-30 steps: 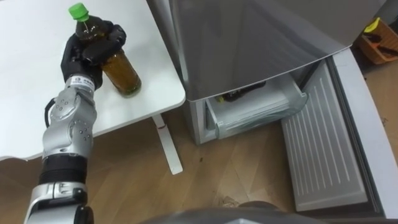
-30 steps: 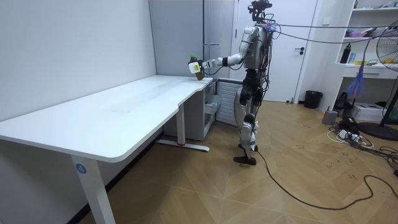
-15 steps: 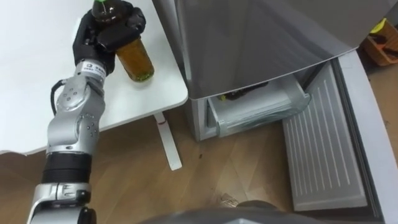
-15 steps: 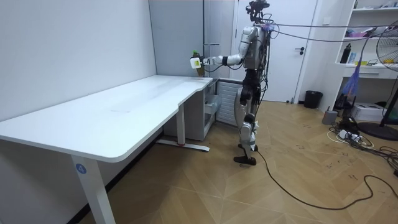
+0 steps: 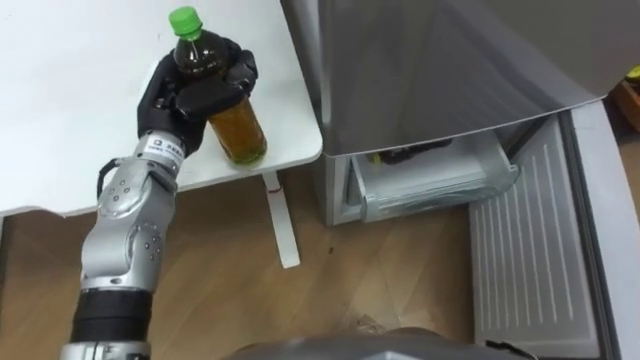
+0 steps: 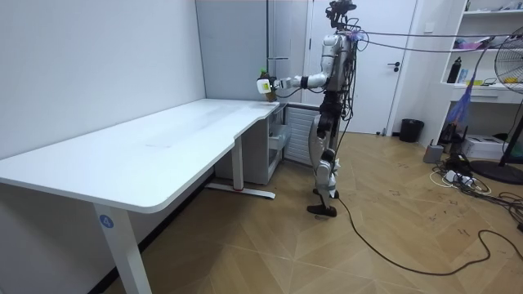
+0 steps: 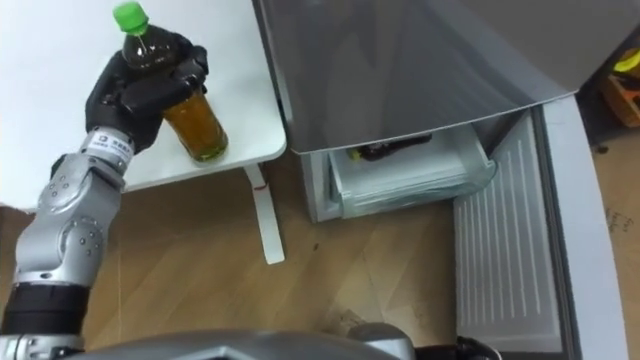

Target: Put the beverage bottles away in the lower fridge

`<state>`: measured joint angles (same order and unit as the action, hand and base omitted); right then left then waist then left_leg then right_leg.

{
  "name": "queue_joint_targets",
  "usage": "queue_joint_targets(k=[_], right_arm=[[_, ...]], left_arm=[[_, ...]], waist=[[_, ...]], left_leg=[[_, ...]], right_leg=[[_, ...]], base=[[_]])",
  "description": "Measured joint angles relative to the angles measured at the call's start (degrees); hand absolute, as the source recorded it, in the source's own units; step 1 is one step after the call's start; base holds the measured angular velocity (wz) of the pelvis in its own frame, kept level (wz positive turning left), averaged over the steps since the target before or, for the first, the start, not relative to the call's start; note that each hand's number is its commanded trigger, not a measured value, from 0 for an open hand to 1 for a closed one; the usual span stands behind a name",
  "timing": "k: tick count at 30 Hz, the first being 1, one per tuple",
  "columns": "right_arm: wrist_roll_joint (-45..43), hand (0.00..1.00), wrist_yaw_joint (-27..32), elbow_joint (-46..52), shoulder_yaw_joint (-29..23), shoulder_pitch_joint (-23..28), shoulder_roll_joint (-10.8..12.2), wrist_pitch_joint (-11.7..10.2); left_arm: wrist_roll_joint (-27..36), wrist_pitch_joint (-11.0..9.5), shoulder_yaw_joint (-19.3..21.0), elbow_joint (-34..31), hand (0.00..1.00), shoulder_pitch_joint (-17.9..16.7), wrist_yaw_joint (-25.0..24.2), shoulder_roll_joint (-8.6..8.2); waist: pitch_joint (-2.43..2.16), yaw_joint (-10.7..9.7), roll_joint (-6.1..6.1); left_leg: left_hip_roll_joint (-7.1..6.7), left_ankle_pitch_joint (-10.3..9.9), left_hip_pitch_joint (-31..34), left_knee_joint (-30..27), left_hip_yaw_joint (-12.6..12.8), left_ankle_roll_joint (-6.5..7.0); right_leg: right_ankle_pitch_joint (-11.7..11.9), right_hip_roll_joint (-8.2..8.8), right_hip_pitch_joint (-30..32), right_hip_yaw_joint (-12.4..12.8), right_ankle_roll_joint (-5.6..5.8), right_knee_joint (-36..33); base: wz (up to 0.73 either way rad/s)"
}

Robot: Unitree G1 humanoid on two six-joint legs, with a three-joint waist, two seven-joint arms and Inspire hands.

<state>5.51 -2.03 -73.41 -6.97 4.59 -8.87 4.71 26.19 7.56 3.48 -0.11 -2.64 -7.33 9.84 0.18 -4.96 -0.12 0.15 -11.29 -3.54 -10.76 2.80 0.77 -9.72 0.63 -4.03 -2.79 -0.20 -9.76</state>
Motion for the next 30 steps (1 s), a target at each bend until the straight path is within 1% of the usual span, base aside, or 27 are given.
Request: queue_joint_targets(k=[1, 2, 4, 8, 11, 13, 14, 16, 20, 26, 30], right_arm=[[0.49, 0.0, 0.14, 0.06, 1.14, -0.04, -0.04, -0.19], [0.62, 0.0, 0.15, 0.07, 1.47, -0.04, -0.05, -0.31], [0.56, 0.0, 0.1, 0.03, 2.46, -0.55, -0.11, -0.39], [0.51, 0.0, -0.4, 0.28, 3.49, -1.07, -0.1, -0.31], [0.66, 0.0, -0.68, 0.55, 3.95, -1.21, 0.07, -0.09], [0.78, 0.0, -0.73, 0.54, 5.11, -1.53, 0.14, -0.1], [0.78, 0.0, -0.76, 0.53, 5.53, -1.61, 0.14, -0.11], [0.98, 0.0, -1.34, 0.33, 6.58, -1.85, 0.03, -0.14], [0.94, 0.0, -1.59, 0.49, 8.04, -2.21, -0.09, -0.3], [0.91, 0.0, -1.49, 2.88, 10.21, -2.34, -0.4, -0.17], [0.71, 0.0, -1.93, 8.33, 10.83, -2.53, -0.25, -0.57]], left_arm=[[0.0, 0.01, -0.88, -0.64, 1.0, -1.03, -0.11, -0.24], [0.0, 0.01, -1.45, -0.69, 1.0, -1.35, -0.12, -0.32], [0.81, -0.02, -2.61, -1.24, 1.0, -2.53, -0.9, -0.56], [1.69, -0.02, -3.27, -1.3, 1.0, -3.88, -1.4, -0.69], [2.05, 0.16, -4.51, -1.3, 1.0, -6.12, -1.97, -0.74], [2.5, 0.46, -6.08, -1.29, 1.0, -8.03, -2.61, -0.82], [2.5, 0.67, -6.39, -1.29, 1.0, -8.34, -2.94, -0.87], [2.5, 0.82, -7.96, -0.62, 1.0, -8.75, -4.08, -0.81], [2.49, 0.85, -9.4, -0.39, 1.0, -8.9, -4.89, -0.71], [2.49, 0.84, -9.51, 0.18, 1.0, -9.01, -5.36, -0.34], [2.35, 0.84, -10.47, 0.42, 1.0, -10.53, -5.8, -0.18]], waist=[[0.01, 0.5, -0.04], [0.02, 0.6, -0.06], [0.02, 0.96, -0.13], [0.08, 0.95, -0.54], [0.09, 0.97, -1.1], [0.1, 1.07, -1.53], [0.11, 1.14, -1.64], [0.15, 2.0, -1.94], [0.3, 2.4, -2.22], [0.34, 3.54, -2.11], [0.59, 4.32, -1.61]], left_leg=[[-0.01, 0.0, 0.01, 0.0, -0.07, 0.0], [-0.01, 0.01, 0.07, 0.0, -0.16, -0.01], [-0.07, 0.01, 0.06, -0.05, -0.76, -0.02], [-0.2, 0.01, -0.15, -0.23, -1.27, -0.03], [-0.23, 0.0, 0.1, -0.62, -1.61, -0.05], [-0.25, 0.01, 0.17, -0.7, -1.95, -0.06], [-0.26, 0.01, 0.23, -0.76, -2.03, -0.06], [-0.29, 0.01, 0.52, -1.1, -2.27, -0.06], [-0.49, 0.0, 1.17, -1.64, -3.16, -0.06], [-0.52, -0.01, 1.44, -2.0, -3.21, -0.06], [-0.58, -0.02, 1.39, -2.1, -3.25, -0.06]], right_leg=[[-0.01, 0.07, -0.08, -0.54, -0.01, 0.03], [-0.01, 0.08, -0.1, -0.68, -0.01, 0.04], [-0.01, 0.27, -0.44, -2.25, -0.01, 0.08], [-0.27, 0.44, -0.79, -2.9, -0.12, 0.15], [-0.49, 0.52, -0.74, -3.58, -0.21, 0.09], [-0.5, 0.5, -0.81, -3.78, -0.23, 0.09], [-0.5, 0.5, -0.82, -3.84, -0.23, 0.09], [-0.49, 0.52, -1.12, -4.13, -0.24, 0.06], [-0.5, 0.74, -0.98, -5.18, -0.22, 0.08], [-0.52, 0.77, -1.04, -5.19, -0.21, -0.02], [-0.52, 0.84, -1.08, -5.32, -0.19, -0.06]], base=[[0.08], [0.13], [0.18], [0.08], [0.08], [0.07], [0.06], [0.07], [0.14], [0.01], [0.01]])
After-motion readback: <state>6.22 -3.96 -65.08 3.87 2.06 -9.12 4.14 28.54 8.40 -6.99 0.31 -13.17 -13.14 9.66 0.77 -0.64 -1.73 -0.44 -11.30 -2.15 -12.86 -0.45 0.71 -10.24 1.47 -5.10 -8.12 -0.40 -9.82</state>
